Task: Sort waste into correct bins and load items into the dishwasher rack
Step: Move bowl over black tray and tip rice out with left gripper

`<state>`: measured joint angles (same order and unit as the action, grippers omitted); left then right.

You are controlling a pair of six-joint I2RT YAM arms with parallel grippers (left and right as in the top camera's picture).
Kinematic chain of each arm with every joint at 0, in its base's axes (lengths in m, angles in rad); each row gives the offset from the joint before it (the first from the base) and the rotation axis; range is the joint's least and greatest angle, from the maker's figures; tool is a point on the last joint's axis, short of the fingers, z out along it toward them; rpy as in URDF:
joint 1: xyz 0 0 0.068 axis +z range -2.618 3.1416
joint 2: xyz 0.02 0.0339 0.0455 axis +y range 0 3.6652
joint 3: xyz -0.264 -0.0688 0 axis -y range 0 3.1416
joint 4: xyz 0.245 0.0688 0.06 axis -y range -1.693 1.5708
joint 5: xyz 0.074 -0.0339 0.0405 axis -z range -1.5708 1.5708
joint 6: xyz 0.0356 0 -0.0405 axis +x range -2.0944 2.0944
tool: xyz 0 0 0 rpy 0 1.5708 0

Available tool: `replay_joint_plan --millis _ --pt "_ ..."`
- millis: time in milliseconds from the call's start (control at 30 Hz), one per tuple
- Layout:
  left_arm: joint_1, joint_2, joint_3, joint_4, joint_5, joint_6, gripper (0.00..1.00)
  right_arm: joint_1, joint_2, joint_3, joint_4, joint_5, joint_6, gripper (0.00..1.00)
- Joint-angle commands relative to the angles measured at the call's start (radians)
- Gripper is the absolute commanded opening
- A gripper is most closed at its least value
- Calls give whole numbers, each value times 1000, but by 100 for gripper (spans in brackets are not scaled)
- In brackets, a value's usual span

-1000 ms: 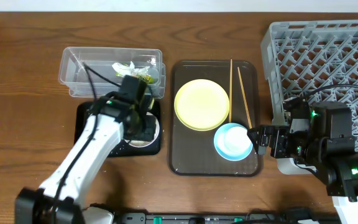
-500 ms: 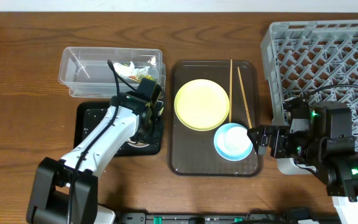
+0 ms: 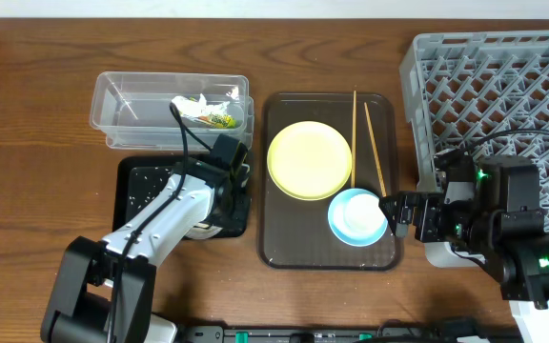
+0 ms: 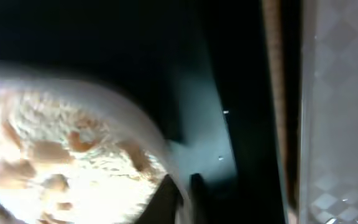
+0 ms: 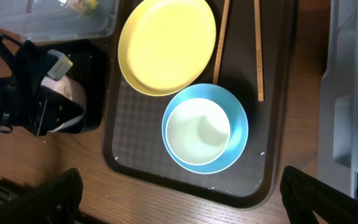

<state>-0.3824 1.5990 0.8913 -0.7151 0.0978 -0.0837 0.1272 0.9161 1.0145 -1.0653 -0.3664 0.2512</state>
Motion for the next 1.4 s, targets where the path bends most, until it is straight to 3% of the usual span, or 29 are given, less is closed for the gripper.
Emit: replay_joint_plan --millis 0,167,333,433,733,933,1133,1367 --pt "0 -5 36 -21 -13 -43 6 -18 -2 16 -1 -4 -13 99" --pt "13 -75 113 -80 93 -64 6 -18 -2 16 -1 -4 -13 99" --pt "122 -208 126 -63 399 -64 6 -18 -2 16 -5 -4 -13 99" --pt "257 -267 123 -69 616 -59 6 -18 -2 16 -7 -4 -13 99" --pt "599 -225 -9 -23 1185 156 6 -18 -2 16 -5 -4 -13 99" --pt "671 -96 -58 15 1461 273 6 -18 -2 16 -5 -4 -13 99" --pt "674 16 -65 14 1475 286 6 -18 -2 16 -14 -4 -13 99" --pt "677 31 -66 47 1464 326 6 -18 -2 16 -19 -4 -13 99"
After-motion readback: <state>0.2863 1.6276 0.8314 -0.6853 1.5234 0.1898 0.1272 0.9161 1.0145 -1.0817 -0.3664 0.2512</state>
